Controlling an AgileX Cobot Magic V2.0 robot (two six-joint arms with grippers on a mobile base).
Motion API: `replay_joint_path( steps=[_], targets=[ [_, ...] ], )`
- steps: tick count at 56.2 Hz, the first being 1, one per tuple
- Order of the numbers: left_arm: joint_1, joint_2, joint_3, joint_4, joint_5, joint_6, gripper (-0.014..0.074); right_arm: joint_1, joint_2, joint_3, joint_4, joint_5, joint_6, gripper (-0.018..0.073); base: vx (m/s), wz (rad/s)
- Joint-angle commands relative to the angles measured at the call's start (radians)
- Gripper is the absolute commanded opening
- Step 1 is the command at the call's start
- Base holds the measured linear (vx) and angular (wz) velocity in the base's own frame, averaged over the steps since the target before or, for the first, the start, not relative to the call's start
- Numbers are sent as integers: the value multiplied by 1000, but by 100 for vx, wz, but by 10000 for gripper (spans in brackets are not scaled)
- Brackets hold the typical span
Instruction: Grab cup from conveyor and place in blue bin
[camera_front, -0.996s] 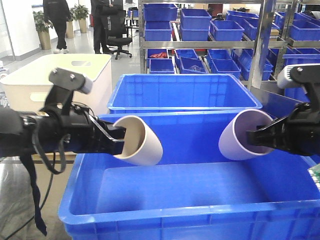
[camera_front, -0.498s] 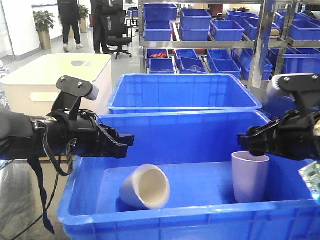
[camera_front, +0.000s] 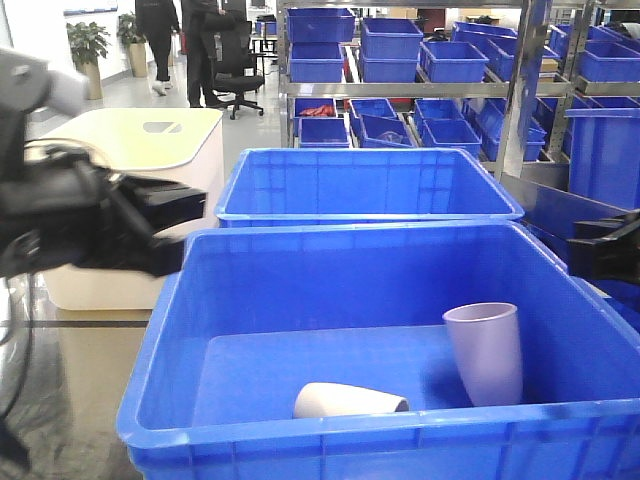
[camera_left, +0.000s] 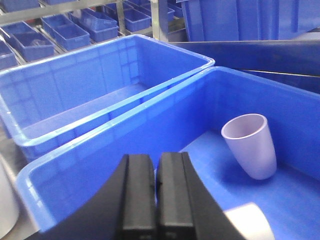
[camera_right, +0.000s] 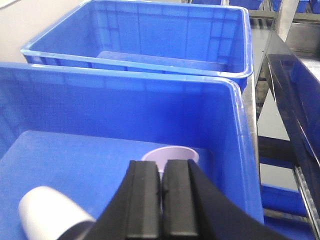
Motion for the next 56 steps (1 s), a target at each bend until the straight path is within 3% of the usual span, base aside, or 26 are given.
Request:
replay_joint_path(
  steps=[1, 11, 19, 51, 56],
  targets=[
    [-7, -108, 56, -24, -104, 10, -10, 0, -20, -33, -10, -68, -5, -17, 0, 0],
    [-7, -298, 238, -24, -234, 9, -8, 0, -20, -33, -10, -68, -5, -13, 0, 0],
    [-7, -389, 320, -26, -242, 9, -8, 0, -20, -33, -10, -68, -5, -13, 0, 0],
    [-7, -432, 336, -26, -209, 7, -8, 0, -20, -33, -10, -68, -4, -12, 0, 0],
    [-7, -450, 347, 23, -221, -15, -6, 0, -20, -33, -10, -68, -4, -12, 0, 0]
  ],
)
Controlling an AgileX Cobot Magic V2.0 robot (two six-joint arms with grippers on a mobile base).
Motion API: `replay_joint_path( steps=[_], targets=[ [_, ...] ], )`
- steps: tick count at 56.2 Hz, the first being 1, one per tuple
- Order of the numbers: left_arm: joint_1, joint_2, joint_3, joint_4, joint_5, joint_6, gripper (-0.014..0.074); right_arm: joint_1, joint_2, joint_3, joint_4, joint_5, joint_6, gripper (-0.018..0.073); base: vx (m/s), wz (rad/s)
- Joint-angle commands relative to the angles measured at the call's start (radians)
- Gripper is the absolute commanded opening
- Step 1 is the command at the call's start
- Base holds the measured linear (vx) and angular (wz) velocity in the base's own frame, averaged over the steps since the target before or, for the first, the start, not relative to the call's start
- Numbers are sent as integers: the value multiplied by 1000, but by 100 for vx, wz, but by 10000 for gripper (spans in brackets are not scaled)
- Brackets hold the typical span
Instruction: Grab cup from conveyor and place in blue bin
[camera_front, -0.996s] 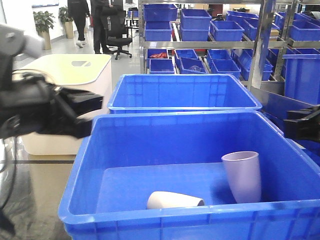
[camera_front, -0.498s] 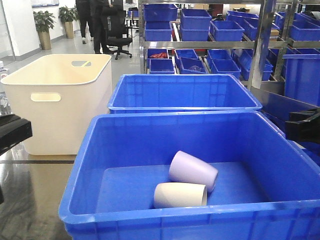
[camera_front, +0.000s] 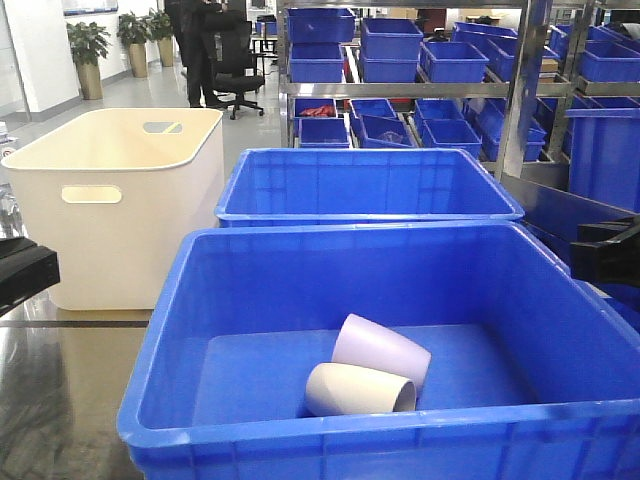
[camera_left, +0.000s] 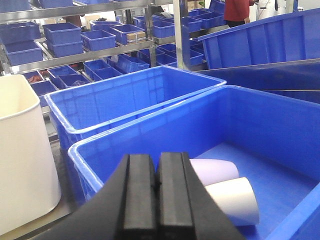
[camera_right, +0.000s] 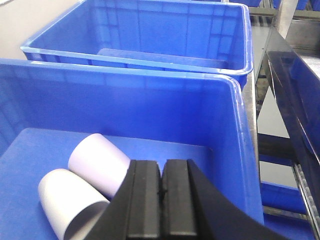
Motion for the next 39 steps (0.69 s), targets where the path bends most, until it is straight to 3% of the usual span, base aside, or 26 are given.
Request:
replay_joint_path(
  steps=[1, 4, 13, 19, 28, 39],
  targets=[
    [-7, -30, -12, 32, -81, -45, -6, 0, -17, -33, -10, -76, -4, -12, 0, 0],
    [-7, -62, 26, 99, -119, -120, -6, 0, -17, -33, -10, -76, -4, -12, 0, 0],
    [-7, -233, 251, 397, -290, -459, -6, 0, -17, -33, -10, -76, -4, -12, 0, 0],
    [-5, -361, 406, 540, -365, -579, -6, 0, -17, -33, -10, -76, -4, -12, 0, 0],
    [73, -548, 592, 621, -367, -727, -6, 0, -17, -33, -10, -76, -4, -12, 0, 0],
    [231, -749, 815, 702, -326, -772, -6, 0, -17, -33, -10, -76, -4, -12, 0, 0]
  ],
)
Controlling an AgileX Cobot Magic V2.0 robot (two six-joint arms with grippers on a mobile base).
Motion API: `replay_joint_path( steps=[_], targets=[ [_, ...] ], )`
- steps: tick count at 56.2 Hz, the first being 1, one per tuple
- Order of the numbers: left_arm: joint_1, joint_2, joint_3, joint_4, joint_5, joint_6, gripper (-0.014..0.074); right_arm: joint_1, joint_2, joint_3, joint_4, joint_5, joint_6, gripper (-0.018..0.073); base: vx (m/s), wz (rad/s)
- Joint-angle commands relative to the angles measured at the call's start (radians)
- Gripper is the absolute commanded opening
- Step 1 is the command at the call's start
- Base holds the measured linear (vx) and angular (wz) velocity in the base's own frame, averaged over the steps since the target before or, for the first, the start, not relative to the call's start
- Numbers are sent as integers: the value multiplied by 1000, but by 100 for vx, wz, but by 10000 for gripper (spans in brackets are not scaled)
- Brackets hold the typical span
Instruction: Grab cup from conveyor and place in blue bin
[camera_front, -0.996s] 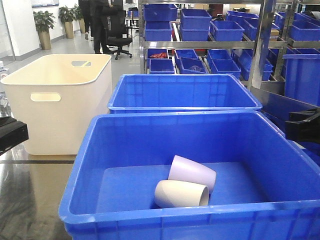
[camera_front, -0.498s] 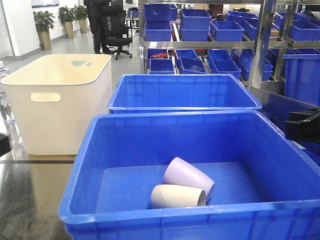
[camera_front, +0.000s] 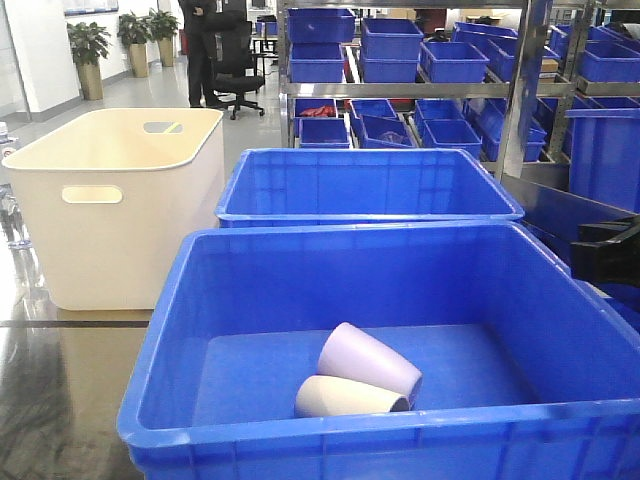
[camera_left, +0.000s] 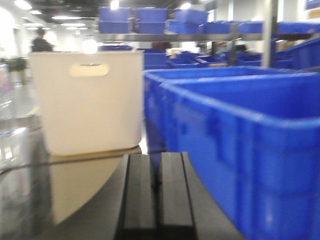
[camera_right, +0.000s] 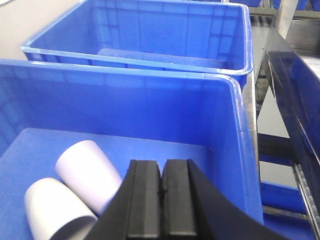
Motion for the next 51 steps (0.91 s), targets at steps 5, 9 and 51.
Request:
replay_joint_path(
  steps=[5, 9, 51],
  targets=[
    [99, -120, 145, 31, -35, -109, -6, 0, -17, -33, -10, -76, -4, -12, 0, 0],
    [128, -109, 160, 31, 32, -161, -6, 0, -17, -33, -10, -74, -4, -12, 0, 0],
    [145, -101, 158, 31, 117, -164, -6, 0, -15, -33, -10, -72, -3, -12, 0, 0]
  ],
)
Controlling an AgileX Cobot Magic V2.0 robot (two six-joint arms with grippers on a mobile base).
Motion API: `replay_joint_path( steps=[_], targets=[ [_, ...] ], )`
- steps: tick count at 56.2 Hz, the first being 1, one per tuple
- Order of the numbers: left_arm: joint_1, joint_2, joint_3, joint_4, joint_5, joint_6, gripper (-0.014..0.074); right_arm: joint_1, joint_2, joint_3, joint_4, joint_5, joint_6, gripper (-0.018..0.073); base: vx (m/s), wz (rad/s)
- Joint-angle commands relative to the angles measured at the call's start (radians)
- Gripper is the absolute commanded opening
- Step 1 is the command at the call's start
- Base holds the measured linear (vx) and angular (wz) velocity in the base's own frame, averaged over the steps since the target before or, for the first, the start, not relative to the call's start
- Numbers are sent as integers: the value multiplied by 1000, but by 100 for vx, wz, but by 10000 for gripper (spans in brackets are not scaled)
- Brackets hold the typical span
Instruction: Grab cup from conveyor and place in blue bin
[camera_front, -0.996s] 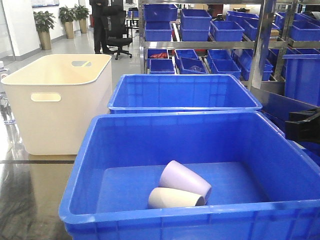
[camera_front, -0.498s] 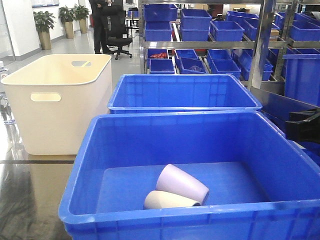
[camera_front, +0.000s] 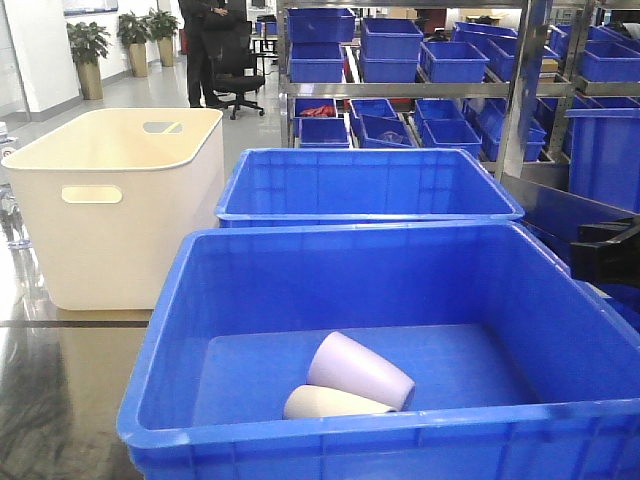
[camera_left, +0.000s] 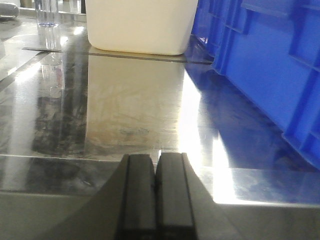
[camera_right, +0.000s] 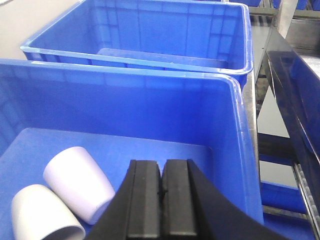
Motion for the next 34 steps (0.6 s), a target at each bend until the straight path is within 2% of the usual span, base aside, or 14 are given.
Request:
replay_joint_path(
  steps=[1, 21, 28, 34],
  targets=[
    [4, -4, 12, 1, -78, -6, -6, 0, -15, -33, -10, -72, -3, -12, 0, 0],
    [4, -4, 12, 1, -78, -6, -6, -1, -37, -33, -28, -72, -4, -12, 0, 0],
    [4, -4, 12, 1, -78, -6, -6, -1, -127, -27, 21, -76, -4, -12, 0, 0],
    [4, -4, 12, 1, -78, -6, -6, -1, -234, 52, 36, -143, -4, -12, 0, 0]
  ],
)
